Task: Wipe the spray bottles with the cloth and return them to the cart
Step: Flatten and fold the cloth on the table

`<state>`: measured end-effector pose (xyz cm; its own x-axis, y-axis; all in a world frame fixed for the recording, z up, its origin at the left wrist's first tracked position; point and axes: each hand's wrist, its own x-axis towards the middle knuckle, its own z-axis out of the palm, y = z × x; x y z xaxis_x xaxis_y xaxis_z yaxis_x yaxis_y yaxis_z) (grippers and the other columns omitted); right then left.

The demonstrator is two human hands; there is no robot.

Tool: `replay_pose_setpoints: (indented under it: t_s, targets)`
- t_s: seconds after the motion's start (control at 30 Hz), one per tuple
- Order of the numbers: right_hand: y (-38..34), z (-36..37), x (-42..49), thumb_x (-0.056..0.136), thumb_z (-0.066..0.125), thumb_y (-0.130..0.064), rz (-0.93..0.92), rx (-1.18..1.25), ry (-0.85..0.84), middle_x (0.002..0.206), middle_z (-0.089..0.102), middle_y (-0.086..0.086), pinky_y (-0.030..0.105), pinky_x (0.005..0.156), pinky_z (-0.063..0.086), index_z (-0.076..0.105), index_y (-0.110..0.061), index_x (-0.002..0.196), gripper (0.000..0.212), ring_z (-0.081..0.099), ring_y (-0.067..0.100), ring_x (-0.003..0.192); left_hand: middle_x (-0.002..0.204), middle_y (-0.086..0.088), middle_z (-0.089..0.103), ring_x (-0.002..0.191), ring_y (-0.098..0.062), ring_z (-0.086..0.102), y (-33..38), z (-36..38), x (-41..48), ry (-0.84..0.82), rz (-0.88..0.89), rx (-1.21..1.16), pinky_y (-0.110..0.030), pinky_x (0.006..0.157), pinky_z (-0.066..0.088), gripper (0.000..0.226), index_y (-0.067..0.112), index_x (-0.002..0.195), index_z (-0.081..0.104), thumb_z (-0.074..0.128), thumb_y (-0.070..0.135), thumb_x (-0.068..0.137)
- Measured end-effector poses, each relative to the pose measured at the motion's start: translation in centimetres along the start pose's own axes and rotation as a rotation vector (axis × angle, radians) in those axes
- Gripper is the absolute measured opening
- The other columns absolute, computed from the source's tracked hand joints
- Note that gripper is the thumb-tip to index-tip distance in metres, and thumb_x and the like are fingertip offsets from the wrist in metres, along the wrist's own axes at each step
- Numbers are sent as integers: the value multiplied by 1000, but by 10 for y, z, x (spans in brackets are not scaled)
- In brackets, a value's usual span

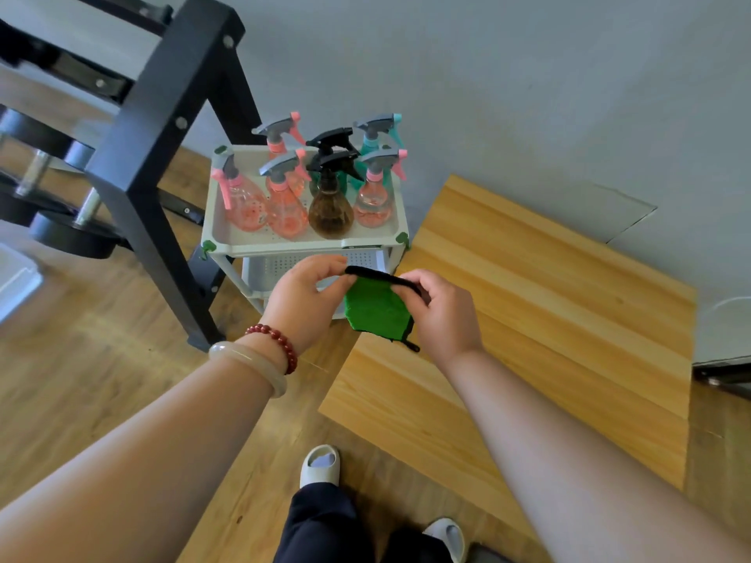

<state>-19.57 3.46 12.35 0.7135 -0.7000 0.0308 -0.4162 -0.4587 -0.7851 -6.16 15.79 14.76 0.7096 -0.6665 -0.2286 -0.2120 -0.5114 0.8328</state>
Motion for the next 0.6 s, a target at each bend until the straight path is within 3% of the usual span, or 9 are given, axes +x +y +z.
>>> replay_pose_setpoints:
  t_s: [0.13, 0.2, 0.27, 0.37, 0.5, 0.6]
  targets:
    - [-11, -1, 11, 97, 60, -16, -91, -135, 35, 77, 65, -7, 12, 58, 34, 73, -13, 102, 14, 56, 0, 66, 97, 21, 62, 82, 11, 53, 2, -6, 6, -15, 95, 34, -20, 80, 45, 13, 27, 106, 64, 56, 21, 98]
    - [-11, -1, 16, 94, 61, -13, -154, -210, 70, 99, 73, 5, 13, 71, 36, 74, -9, 104, 16, 67, 21, 89, 104, 13, 61, 76, 3, 49, 2, -9, 11, -6, 179, 173, -22, 79, 42, 17, 22, 113, 64, 56, 21, 98]
    - [-11, -3, 19, 92, 61, -16, -187, -273, 101, 117, 70, 12, 22, 88, 41, 75, -7, 103, 20, 65, 31, 108, 108, 6, 60, 80, -10, 49, 5, -10, 16, -24, 250, 332, -25, 77, 40, 21, 18, 117, 62, 54, 23, 98]
    - [-5, -9, 20, 86, 63, -16, -262, -327, 158, 119, 67, 19, 40, 92, 48, 77, -6, 95, 19, 64, 37, 109, 113, 2, 62, 93, -21, 56, 12, -5, 20, -64, 340, 596, -33, 90, 40, 24, 18, 120, 58, 46, 27, 102]
    - [14, -19, 20, 77, 72, -2, -372, -453, 132, 119, 66, 25, 56, 93, 48, 76, -2, 88, 12, 61, 49, 110, 113, 6, 61, 113, -21, 55, 16, 16, 21, -89, 442, 959, -42, 113, 25, 22, 21, 115, 58, 41, 24, 102]
    - [29, -26, 18, 71, 75, 6, -362, -500, 76, 109, 70, 24, 54, 83, 54, 75, 0, 87, 17, 67, 45, 99, 93, 3, 67, 97, -25, 65, 16, 37, 18, -23, 536, 1024, -52, 109, 35, 9, 18, 93, 67, 64, 11, 87]
